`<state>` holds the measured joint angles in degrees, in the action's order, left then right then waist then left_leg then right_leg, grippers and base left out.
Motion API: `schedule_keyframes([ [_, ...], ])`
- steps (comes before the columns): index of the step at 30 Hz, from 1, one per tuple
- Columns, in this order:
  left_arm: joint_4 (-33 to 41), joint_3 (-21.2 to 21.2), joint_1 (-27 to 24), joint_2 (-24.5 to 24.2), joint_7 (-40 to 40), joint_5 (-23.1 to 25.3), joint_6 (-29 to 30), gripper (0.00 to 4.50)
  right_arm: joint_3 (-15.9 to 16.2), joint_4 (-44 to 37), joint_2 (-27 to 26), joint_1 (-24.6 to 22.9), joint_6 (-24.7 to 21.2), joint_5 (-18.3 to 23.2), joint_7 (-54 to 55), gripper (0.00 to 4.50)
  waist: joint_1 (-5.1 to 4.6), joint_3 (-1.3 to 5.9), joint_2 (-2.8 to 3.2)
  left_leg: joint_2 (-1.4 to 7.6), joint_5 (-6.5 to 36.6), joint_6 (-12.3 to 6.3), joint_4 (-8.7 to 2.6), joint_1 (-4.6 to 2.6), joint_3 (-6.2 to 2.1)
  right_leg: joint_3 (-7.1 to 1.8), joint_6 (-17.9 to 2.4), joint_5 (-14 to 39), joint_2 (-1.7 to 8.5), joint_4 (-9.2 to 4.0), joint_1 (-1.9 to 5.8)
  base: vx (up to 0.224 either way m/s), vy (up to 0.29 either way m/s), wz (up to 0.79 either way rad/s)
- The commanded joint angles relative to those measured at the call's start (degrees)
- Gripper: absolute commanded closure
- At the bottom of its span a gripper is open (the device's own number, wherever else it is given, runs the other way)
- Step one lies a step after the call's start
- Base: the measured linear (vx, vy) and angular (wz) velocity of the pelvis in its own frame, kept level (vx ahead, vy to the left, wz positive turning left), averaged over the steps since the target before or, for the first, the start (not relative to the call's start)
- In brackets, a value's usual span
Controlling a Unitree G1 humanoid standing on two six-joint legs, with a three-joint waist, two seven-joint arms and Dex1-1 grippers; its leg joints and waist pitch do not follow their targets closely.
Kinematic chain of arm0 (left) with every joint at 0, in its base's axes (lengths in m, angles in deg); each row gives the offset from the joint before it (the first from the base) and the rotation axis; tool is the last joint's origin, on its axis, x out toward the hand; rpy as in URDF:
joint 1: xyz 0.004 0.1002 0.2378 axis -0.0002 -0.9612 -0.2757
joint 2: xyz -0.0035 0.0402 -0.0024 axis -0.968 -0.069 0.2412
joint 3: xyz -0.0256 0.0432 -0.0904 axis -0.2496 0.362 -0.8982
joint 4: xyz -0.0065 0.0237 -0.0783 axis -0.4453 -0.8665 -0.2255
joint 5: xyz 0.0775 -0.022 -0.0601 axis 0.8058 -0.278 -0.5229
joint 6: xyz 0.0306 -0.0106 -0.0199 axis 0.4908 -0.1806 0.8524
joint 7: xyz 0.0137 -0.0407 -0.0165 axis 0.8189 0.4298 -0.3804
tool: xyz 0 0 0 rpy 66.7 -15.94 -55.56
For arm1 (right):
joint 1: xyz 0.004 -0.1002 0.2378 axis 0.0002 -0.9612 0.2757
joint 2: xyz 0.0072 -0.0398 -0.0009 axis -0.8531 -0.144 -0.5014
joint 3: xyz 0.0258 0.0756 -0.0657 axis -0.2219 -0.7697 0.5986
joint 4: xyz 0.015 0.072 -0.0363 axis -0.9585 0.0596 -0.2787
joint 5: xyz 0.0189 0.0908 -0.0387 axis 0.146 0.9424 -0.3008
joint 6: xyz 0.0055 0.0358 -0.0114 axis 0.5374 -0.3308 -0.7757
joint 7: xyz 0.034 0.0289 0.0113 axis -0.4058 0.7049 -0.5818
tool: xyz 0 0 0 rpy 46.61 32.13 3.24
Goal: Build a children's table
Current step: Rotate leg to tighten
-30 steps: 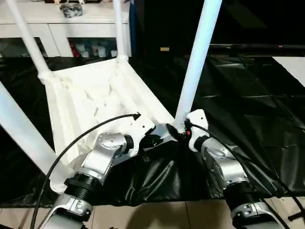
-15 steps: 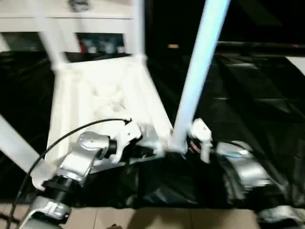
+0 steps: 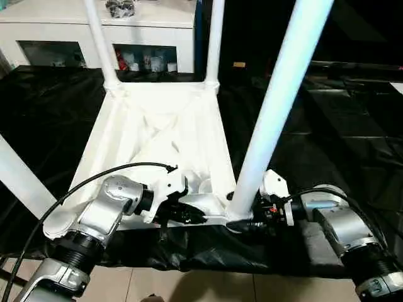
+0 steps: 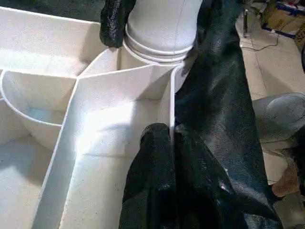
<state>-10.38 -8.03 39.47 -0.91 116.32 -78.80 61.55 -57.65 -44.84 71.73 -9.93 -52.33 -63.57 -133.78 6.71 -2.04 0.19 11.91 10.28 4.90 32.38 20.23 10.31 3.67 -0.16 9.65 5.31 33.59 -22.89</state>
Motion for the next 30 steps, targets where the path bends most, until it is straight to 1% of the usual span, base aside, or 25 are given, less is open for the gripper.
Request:
schedule_keyframes([
  [1, 0.96, 0.31, 1.80, 1.38, -0.61, -1.37, -1.24, 4.50, 3.86, -0.83, -1.43, -0.79, -0.62, -0.49, -2.23, 1.39, -0.12, 2.98, -0.27, 1.29, 13.79, -2.79, -3.71, -0.22, 0.02, -1.98, -11.88, 14.45, 2.44, -3.51, 2.51, 0.000, 0.000, 0.00],
  [4, 0.81, 0.10, 1.71, 1.57, -0.91, -1.36, -1.39, 4.50, 3.88, -0.88, -1.49, -0.93, -0.69, -0.37, -2.35, 1.66, -0.02, 3.05, -0.28, 1.28, 13.39, -2.85, -3.65, -0.20, 0.02, -1.97, -12.09, 13.74, 2.43, -3.40, 2.56, 0.000, 0.000, 0.00],
  [8, 1.03, -0.24, 1.33, 1.78, -1.33, -1.49, -1.34, 4.50, 3.88, -0.58, -1.63, -0.97, -0.58, -0.33, -2.38, 1.83, -0.02, 2.99, -0.26, 1.29, 13.78, -2.85, -3.68, -0.20, 0.03, -1.94, -12.14, 14.02, 2.44, -3.46, 2.56, 0.000, 0.000, 0.00],
  [11, 1.26, -0.65, 0.90, 1.66, -2.02, -1.71, -1.37, 4.50, 3.79, -0.30, -1.83, -0.84, -0.36, -0.34, -2.15, 1.85, 0.04, 3.03, -0.10, 1.27, 13.80, -2.71, -3.67, -0.18, -0.01, -1.95, -11.96, 14.34, 2.50, -3.49, 2.60, 0.000, 0.000, 0.00],
  [12, 1.26, -0.65, 0.90, 1.66, -2.02, -1.71, -1.37, 4.50, 3.79, -0.30, -1.83, -0.84, -0.36, -0.34, -2.15, 1.85, 0.01, 3.02, -0.19, 1.27, 13.87, -2.72, -3.69, -0.19, 0.00, -1.93, -11.96, 14.24, 2.42, -3.49, 2.58, 0.000, 0.000, 0.00],
  [17, 1.24, -1.42, 0.53, 1.76, -3.09, -1.82, -1.47, 4.50, 3.29, 0.02, -2.52, -0.86, 0.27, -0.48, -0.68, 1.86, -0.02, 3.03, -0.17, 1.26, 13.93, -2.65, -3.70, -0.19, -0.02, -1.93, -12.02, 14.05, 2.40, -3.45, 2.61, 0.000, 0.000, 0.00],
  [18, 0.76, -2.14, 0.74, 2.59, -5.52, -1.40, -1.55, 4.50, 2.09, 1.33, -4.11, -0.57, 1.05, -1.49, 4.20, 1.86, -0.05, 2.98, -0.24, 1.27, 13.95, -2.57, -3.72, -0.14, -0.04, -1.93, -11.91, 14.44, 2.47, -3.46, 2.59, 0.000, 0.000, 0.00],
  [19, 0.73, -2.18, 0.76, 2.64, -5.66, -1.37, -1.56, 4.50, 2.02, 1.42, -4.21, -0.54, 1.09, -1.57, 4.52, 1.86, -0.22, 2.89, -0.25, 1.16, 14.53, -2.15, -3.78, -0.11, -0.06, -1.94, -11.68, 15.53, 2.51, -3.56, 2.49, 0.000, 0.000, 0.00],
  [20, 0.23, -2.52, 1.07, 3.51, -7.98, -0.72, -1.46, 4.50, 0.67, 3.62, -6.01, 0.25, 1.68, -2.71, 10.20, 1.86, -0.35, 2.83, -0.33, 1.12, 14.84, -1.90, -3.83, -0.06, -0.12, -1.97, -11.38, 16.46, 2.56, -3.66, 2.47, 0.000, 0.000, 0.00],
  [21, -0.40, -2.79, 1.48, 4.58, -10.96, 0.24, -1.35, 4.50, -0.71, 5.95, -7.99, 1.18, 1.83, -3.91, 16.50, 1.87, -0.66, 2.55, -0.40, 0.96, 16.11, -1.06, -3.91, -0.10, -0.11, -1.98, -10.59, 19.91, 2.59, -4.02, 2.12, 0.000, 0.000, 0.00],
  [22, -0.95, -3.12, 1.91, 6.05, -14.15, 1.00, -0.92, 4.50, -2.20, 8.30, -10.10, 2.24, 1.01, -4.85, 23.29, 1.87, -1.04, 2.41, -0.51, 0.84, 17.85, 0.07, -4.08, -0.16, -0.43, -1.81, -8.99, 24.86, 2.75, -4.30, 2.18, -0.051, -0.014, -0.06],
  [23, -1.23, -3.30, 2.14, 6.87, -15.87, 1.39, -0.67, 4.50, -2.99, 9.52, -11.23, 2.81, 0.46, -5.31, 26.91, 1.87, -1.32, 2.35, -0.50, 0.71, 18.44, 0.45, -4.22, -0.10, -0.55, -1.66, -7.99, 27.29, 2.74, -4.60, 2.24, -0.051, -0.014, -0.06],
  [24, -1.32, -3.32, 2.31, 7.87, -17.81, 1.93, -0.10, 4.50, -3.86, 10.54, -12.56, 3.31, -0.29, -5.47, 30.48, 1.87, -1.83, 2.43, -0.61, 0.66, 18.96, 0.89, -4.28, -0.01, -0.82, -1.53, -6.54, 29.64, 2.85, -4.86, 2.36, -0.058, -0.004, -0.12],
  [25, -1.33, -3.27, 2.42, 8.65, -19.25, 2.36, 0.42, 4.50, -4.51, 11.20, -13.55, 3.64, -0.89, -5.49, 32.99, 1.87, -2.26, 2.33, -0.62, 0.69, 19.32, 1.07, -4.38, 0.31, -1.01, -1.46, -5.49, 31.07, 2.89, -4.98, 2.41, 0.000, 0.000, 0.00],
  [26, -1.33, -3.27, 2.42, 8.65, -19.25, 2.36, 0.42, 4.50, -4.51, 11.20, -13.55, 3.64, -0.89, -5.49, 32.99, 1.87, -2.32, 2.37, -0.58, 0.64, 19.67, 1.05, -4.35, 0.16, -1.05, -1.43, -5.04, 31.82, 2.90, -5.23, 2.27, 0.000, 0.000, 0.00],
  [27, -0.94, -2.95, 2.48, 10.88, -22.60, 3.23, 2.16, 4.50, -6.01, 12.47, -16.16, 4.32, -2.56, -5.36, 38.95, 1.87, -2.38, 2.42, -0.72, 0.58, 19.85, 0.80, -4.25, 0.03, -1.04, -1.40, -4.73, 32.11, 2.89, -5.38, 2.16, 0.000, 0.000, 0.00],
  [28, -0.68, -2.78, 2.43, 11.90, -23.91, 3.48, 2.98, 4.50, -6.61, 12.95, -17.27, 4.58, -3.25, -5.40, 41.39, 1.88, -2.56, 2.36, -0.80, 0.46, 20.14, 0.33, -4.02, -0.45, -0.83, -1.59, -5.03, 32.17, 2.78, -5.65, 1.48, 0.000, 0.000, 0.00],
  [29, -0.65, -2.52, 2.46, 12.92, -25.07, 3.77, 3.39, 4.50, -6.82, 13.07, -18.35, 4.76, -3.78, -5.56, 43.26, 1.88, -2.66, 2.43, -0.80, 0.47, 19.88, 0.19, -4.03, -0.37, -0.84, -1.60, -5.14, 31.88, 2.77, -5.56, 1.60, 0.000, 0.000, 0.00],
  [30, -0.62, -2.03, 2.51, 14.76, -27.18, 4.31, 4.08, 4.50, -7.18, 13.27, -20.29, 5.08, -4.72, -5.87, 46.55, 1.88, -2.80, 2.44, -0.69, 0.59, 19.08, 0.07, -4.21, -0.01, -0.89, -1.59, -5.42, 30.38, 2.65, -5.35, 1.78, 0.000, 0.000, 0.00],
])
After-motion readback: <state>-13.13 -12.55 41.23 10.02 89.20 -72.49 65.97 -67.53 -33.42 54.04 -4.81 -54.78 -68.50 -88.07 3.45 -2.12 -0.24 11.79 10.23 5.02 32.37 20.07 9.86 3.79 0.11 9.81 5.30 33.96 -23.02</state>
